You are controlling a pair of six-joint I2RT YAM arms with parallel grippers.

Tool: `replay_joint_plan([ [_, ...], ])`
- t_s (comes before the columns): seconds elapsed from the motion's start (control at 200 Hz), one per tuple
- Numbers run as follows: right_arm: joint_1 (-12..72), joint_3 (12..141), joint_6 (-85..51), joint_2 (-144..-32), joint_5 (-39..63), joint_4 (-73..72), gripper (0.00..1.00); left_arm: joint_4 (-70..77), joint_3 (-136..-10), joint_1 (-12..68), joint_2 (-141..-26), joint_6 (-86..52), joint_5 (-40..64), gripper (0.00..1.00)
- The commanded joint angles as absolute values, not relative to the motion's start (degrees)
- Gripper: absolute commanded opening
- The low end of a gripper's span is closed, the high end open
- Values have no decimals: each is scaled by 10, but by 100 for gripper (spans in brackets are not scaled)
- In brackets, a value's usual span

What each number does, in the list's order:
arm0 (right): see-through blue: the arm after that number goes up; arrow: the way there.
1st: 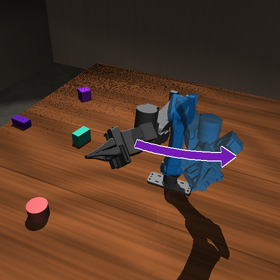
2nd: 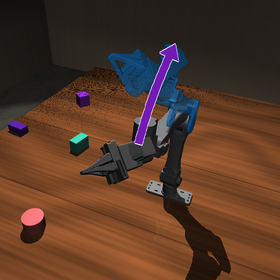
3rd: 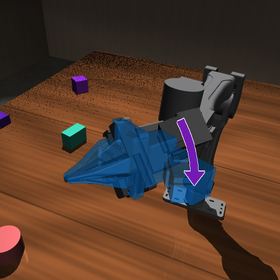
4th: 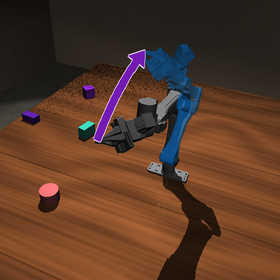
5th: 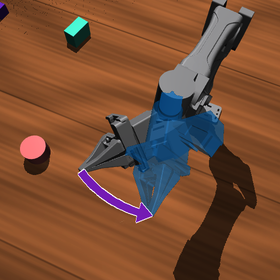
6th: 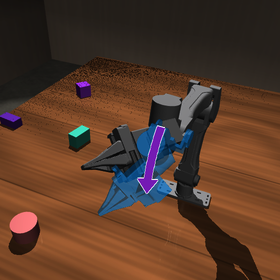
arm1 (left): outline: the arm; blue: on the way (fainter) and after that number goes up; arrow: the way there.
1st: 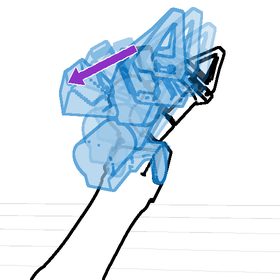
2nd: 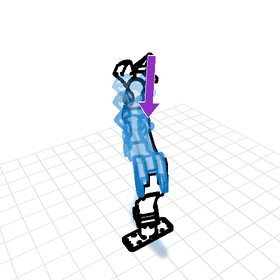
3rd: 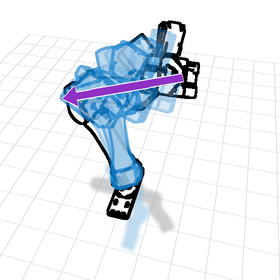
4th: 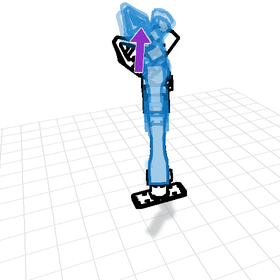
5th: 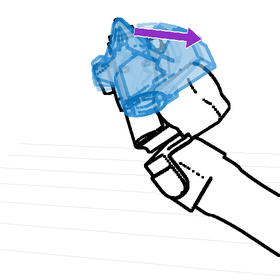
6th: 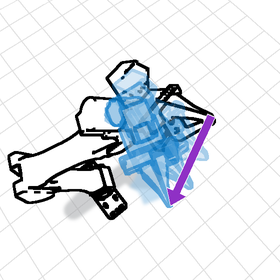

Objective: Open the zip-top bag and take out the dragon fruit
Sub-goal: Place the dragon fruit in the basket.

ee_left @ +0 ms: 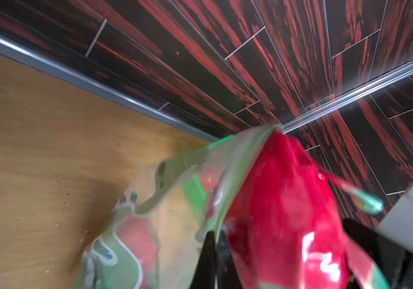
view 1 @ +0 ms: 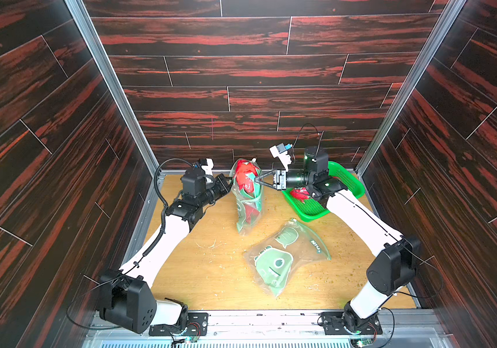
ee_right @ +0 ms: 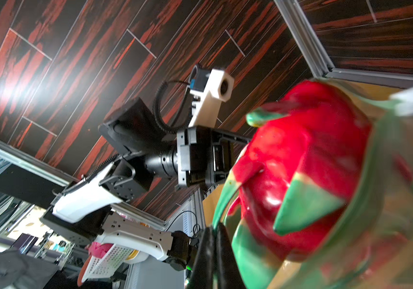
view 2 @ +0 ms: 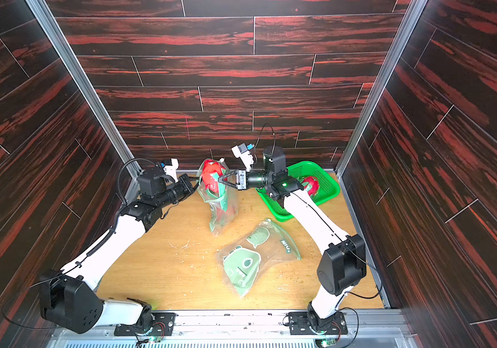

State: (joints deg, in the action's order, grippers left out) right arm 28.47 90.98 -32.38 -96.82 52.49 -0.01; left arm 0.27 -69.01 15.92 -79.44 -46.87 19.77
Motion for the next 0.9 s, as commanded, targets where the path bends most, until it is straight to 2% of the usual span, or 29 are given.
replay_joint_plan([
  [0.0, 287, 910, -298, -920, 594, -90, 0, -5, -717, 153, -789, -452, 168, 0],
  [0.155, 287, 913, -267, -911, 591, -88, 0, 0, -711, 153, -802, -456, 180, 0],
  [0.531, 278, 1029, -204, -923, 480, 33, 0, 13, -687, 153, -785, -454, 189, 0],
  [0.897, 164, 1075, -233, -920, 365, 142, 0, 15, -672, 153, -769, -455, 189, 0],
])
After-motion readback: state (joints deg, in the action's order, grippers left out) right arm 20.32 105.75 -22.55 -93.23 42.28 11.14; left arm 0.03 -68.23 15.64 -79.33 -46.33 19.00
